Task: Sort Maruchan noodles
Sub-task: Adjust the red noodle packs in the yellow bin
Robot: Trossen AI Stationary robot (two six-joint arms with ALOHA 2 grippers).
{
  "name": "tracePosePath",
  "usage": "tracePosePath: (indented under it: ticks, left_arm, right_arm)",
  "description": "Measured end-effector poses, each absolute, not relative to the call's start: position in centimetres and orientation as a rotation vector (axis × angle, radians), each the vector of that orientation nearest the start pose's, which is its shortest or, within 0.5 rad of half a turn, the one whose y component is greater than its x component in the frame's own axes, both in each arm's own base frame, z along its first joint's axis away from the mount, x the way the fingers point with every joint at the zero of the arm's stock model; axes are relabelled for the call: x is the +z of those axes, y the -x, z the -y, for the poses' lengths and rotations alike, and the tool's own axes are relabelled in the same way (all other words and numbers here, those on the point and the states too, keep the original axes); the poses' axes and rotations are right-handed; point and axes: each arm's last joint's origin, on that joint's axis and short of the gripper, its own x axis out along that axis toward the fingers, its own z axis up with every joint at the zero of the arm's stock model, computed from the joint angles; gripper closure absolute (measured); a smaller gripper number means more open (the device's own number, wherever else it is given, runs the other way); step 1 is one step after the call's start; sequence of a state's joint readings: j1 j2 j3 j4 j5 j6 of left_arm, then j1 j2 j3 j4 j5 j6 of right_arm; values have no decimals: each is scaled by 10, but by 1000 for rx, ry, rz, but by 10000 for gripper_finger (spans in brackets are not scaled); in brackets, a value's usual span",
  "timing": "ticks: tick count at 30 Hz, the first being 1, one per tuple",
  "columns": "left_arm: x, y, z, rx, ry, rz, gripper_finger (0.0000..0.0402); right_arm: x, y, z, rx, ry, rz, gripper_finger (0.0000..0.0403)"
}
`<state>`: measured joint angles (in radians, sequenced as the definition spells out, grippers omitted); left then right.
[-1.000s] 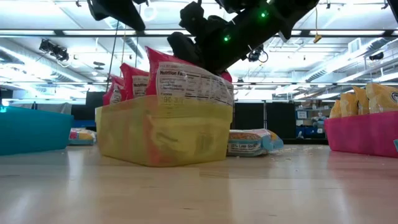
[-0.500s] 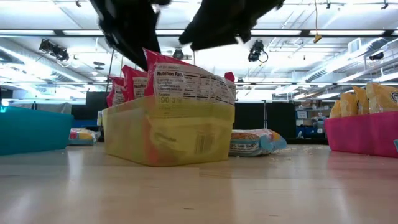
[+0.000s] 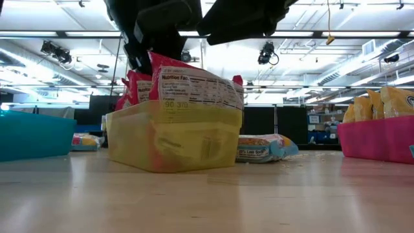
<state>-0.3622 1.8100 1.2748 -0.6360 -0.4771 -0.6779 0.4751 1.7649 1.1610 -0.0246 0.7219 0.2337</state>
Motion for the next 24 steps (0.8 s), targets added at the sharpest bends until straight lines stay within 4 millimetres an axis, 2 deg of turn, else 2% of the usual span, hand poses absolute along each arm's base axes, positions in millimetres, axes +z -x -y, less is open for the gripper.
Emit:
tracePosePath:
  ticks: [4,8,14,18,24]
  left_arm:
    - [211,-335,112,438,129,-977,214]
    - [230,-331,113,428,140,-947,210]
    - [228,-327,125,412,152,-947,213]
    - [223,-325,128,447,161,-967,241]
    - [204,-327,115,547,181,-1049,310]
  right_arm:
    - [220,-345,-156,-297,132,-494,163]
    - [220,-346,-154,-303,131,-495,163]
    - [219,-346,-153,-306,133,-501,163]
    - [219,-347,-152,-307,133,-501,163]
    - [219,-347,-153,-303,129,-501,163]
